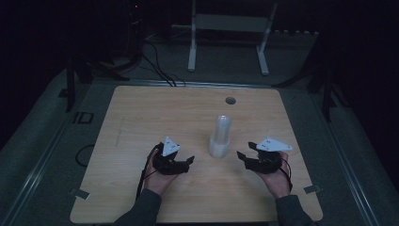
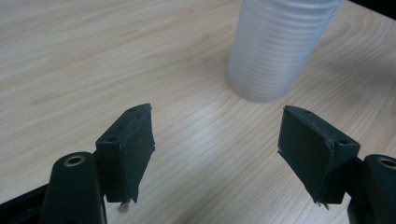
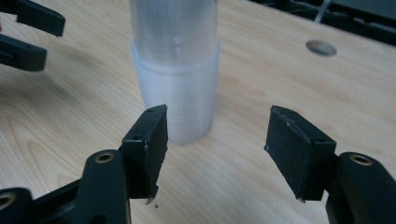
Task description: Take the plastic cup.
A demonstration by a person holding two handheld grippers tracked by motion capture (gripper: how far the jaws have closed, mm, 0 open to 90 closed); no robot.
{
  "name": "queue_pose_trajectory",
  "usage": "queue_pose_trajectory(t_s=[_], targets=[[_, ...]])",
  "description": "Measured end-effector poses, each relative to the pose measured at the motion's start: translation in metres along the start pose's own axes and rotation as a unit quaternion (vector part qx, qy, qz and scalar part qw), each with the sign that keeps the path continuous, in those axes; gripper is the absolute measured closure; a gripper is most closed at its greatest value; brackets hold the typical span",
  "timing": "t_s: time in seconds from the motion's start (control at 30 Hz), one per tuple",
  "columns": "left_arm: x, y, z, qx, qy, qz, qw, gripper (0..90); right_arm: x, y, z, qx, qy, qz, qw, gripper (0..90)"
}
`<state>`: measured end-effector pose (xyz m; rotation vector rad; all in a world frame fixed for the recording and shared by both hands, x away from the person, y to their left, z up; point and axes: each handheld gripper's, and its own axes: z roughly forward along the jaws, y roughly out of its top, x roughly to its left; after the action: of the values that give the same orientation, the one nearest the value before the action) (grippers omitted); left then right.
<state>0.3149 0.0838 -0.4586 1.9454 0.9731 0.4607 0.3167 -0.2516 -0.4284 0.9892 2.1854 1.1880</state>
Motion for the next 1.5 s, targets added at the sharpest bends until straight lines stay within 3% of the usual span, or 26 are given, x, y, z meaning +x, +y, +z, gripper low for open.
queue_pose_trajectory(t_s=[0.23,0.73,1.03,1.17,1.5], targets=[[-0.003,0.012,0.003,-0.008,-0.009,0.013,0.9998,25.0,0.005,0.022,-0.004,-0.012,0.000,-0.019,0.9998,37.1],[-0.014,0.033,0.019,-0.013,-0.039,0.036,0.9985,25.0,0.004,0.052,-0.010,-0.046,0.015,-0.015,0.9987,35.4],[-0.023,0.041,0.036,-0.019,-0.053,0.052,0.9970,22.7,0.006,0.066,0.000,-0.049,0.025,-0.017,0.9983,35.2],[-0.029,0.044,0.043,-0.019,-0.057,0.060,0.9963,21.4,0.009,0.073,0.006,-0.051,0.027,-0.017,0.9982,31.2],[-0.033,0.046,0.055,-0.020,-0.057,0.063,0.9962,20.9,0.013,0.088,0.020,-0.058,0.034,-0.016,0.9976,29.5]])
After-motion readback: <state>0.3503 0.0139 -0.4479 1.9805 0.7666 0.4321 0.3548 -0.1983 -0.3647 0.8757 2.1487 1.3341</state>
